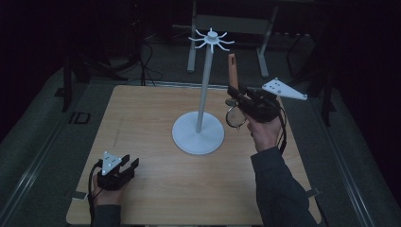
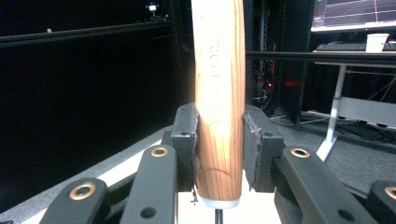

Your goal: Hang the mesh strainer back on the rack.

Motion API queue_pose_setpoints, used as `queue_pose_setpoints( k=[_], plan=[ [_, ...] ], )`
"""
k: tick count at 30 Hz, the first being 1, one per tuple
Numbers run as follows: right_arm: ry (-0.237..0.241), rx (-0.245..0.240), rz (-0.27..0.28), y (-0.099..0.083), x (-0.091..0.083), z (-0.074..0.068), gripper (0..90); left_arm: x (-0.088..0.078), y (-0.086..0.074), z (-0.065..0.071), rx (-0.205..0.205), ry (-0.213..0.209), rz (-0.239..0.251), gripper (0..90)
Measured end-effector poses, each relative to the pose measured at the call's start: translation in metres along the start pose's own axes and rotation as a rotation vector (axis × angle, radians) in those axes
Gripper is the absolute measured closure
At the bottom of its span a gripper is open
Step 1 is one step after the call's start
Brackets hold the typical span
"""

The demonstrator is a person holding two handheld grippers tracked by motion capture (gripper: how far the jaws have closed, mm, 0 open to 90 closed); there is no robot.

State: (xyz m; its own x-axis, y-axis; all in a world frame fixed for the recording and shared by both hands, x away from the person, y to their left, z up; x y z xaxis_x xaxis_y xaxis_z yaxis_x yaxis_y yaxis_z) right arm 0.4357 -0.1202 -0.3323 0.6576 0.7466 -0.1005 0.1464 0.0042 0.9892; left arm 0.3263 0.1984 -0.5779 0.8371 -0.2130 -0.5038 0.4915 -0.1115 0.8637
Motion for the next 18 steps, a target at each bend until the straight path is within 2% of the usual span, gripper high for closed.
queue_pose_setpoints(
  k=[12,18],
  plan=[
    [0.031,-0.004,0.048,0.016,0.004,-0.01,68.6,0.0,0.0,0.0,-0.001,-0.001,0.003,58.6],
    [0.032,0.005,0.049,0.019,0.009,-0.01,68.6,-0.001,0.001,-0.001,-0.003,-0.002,0.006,58.6]
  ],
)
Point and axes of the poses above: each handheld gripper's, and its own axes: x roughly forward along the jaws, y roughly out of its top, z roughly to its right, the point moved 10 cm from there along x, roughly forward along the jaws, and after that the axes turned 5 degrees about y, right-handed, at the moved point
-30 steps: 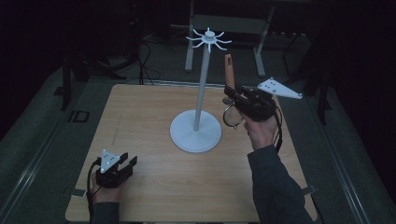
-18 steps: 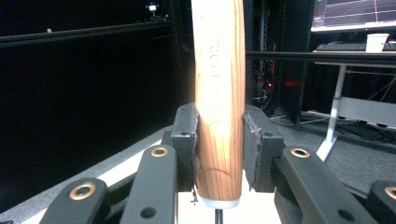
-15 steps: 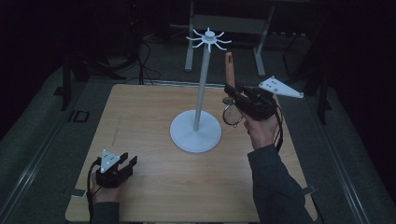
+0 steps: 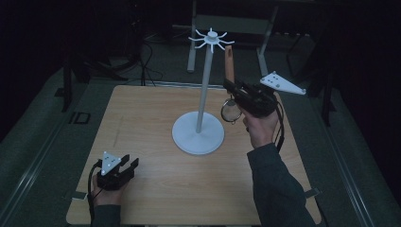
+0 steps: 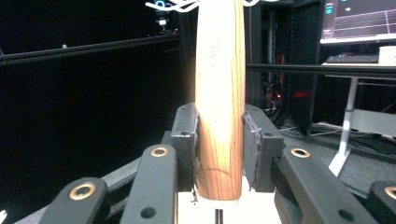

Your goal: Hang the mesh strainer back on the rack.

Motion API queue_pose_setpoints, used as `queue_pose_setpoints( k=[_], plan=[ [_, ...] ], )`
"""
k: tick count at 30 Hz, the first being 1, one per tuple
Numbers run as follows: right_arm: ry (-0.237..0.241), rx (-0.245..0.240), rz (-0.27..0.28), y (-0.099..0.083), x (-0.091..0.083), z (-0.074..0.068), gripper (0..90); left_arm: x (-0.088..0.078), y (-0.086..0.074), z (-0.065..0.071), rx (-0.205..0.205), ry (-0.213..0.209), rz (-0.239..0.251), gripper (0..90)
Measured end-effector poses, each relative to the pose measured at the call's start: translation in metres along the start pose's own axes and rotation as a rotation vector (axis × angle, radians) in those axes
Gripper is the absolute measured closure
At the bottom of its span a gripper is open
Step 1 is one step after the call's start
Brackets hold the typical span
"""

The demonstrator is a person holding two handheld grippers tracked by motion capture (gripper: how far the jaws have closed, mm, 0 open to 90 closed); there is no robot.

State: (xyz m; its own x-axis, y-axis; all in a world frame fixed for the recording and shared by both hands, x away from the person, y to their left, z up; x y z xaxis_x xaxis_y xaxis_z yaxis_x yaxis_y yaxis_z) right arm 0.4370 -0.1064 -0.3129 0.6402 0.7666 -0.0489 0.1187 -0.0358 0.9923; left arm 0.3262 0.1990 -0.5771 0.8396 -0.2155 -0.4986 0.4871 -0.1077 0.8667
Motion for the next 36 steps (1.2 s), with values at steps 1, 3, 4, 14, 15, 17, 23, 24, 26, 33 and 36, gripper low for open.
queue_pose_setpoints(
  k=[1,3,4,14,15,17,23,24,26,33,36],
  plan=[
    [0.001,0.005,0.001,0.0,0.001,0.001,68.6,0.0,0.0,0.0,-0.001,0.001,0.0,58.6],
    [0.002,0.014,-0.001,0.0,0.001,0.002,68.6,0.0,0.0,0.0,0.0,0.0,-0.001,58.6],
    [0.005,0.023,-0.002,0.0,0.002,0.003,68.6,0.0,0.0,0.0,0.0,0.0,-0.002,58.6],
    [0.074,0.104,-0.043,-0.004,0.017,0.007,67.8,0.001,-0.001,0.001,0.003,0.0,-0.006,58.6],
    [0.062,0.098,-0.05,-0.004,0.018,0.008,63.3,0.001,-0.001,0.001,0.002,0.0,-0.005,58.6],
    [0.05,0.091,-0.051,-0.004,0.018,0.008,54.3,0.001,0.0,0.0,0.0,-0.001,-0.002,58.6],
    [-0.021,0.042,-0.056,-0.004,0.011,0.011,36.0,0.001,-0.001,0.001,0.003,0.0,-0.006,58.6],
    [-0.031,0.032,-0.057,-0.004,0.01,0.011,33.3,0.001,-0.001,0.001,0.003,0.0,-0.006,58.6],
    [-0.052,0.014,-0.059,-0.004,0.008,0.012,28.4,0.001,-0.001,0.001,0.002,0.001,-0.006,58.6],
    [-0.067,-0.012,-0.083,-0.007,0.002,0.012,20.0,0.001,-0.001,0.001,0.004,0.0,-0.006,58.6],
    [-0.082,-0.033,-0.115,-0.018,-0.004,0.013,17.9,0.0,0.0,-0.001,-0.004,0.003,0.0,58.3]
  ],
)
Point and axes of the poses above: each handheld gripper's, and its own axes: x roughly forward along the jaws, y roughly out of its top, z roughly to its right, the point moved 10 cm from there along x, roughly forward along the jaws, and after that the axes turned 5 degrees about y, right-handed, at the moved point
